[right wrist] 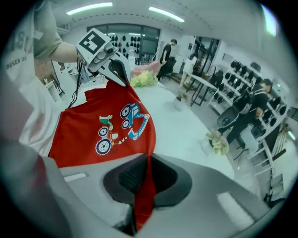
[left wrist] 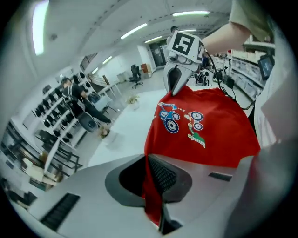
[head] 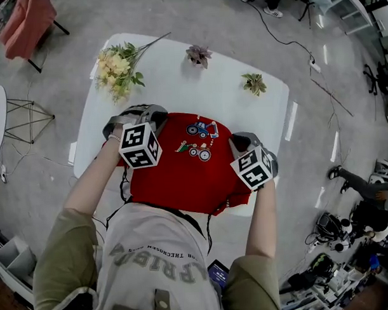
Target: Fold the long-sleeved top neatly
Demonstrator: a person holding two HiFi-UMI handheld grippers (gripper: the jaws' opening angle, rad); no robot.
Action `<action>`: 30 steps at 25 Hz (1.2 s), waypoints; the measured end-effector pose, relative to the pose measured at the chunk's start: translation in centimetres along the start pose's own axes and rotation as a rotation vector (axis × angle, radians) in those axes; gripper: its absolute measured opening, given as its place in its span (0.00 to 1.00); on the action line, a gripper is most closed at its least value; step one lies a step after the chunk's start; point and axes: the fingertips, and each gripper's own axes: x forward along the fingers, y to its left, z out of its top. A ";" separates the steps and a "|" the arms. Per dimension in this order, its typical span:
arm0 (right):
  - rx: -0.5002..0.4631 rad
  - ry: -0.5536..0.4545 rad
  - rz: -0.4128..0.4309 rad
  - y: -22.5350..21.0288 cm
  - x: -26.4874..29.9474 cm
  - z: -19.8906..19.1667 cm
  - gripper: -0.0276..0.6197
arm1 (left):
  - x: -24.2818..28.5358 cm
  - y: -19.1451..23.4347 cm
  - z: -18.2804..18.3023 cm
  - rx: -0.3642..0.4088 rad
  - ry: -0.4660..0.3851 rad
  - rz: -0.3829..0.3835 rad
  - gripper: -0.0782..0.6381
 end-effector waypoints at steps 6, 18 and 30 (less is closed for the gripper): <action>-0.132 -0.094 -0.051 6.6 -5.4 -0.9 0.08 | -6.6 -6.6 0.4 0.108 -0.067 0.040 0.14; -0.121 0.069 0.159 19.2 -2.2 -10.1 0.08 | -5.1 -22.8 -6.4 -0.016 0.124 -0.262 0.14; 0.003 -0.006 0.203 11.2 -6.1 -4.8 0.43 | -5.1 -12.5 -0.7 -0.046 0.096 -0.258 0.37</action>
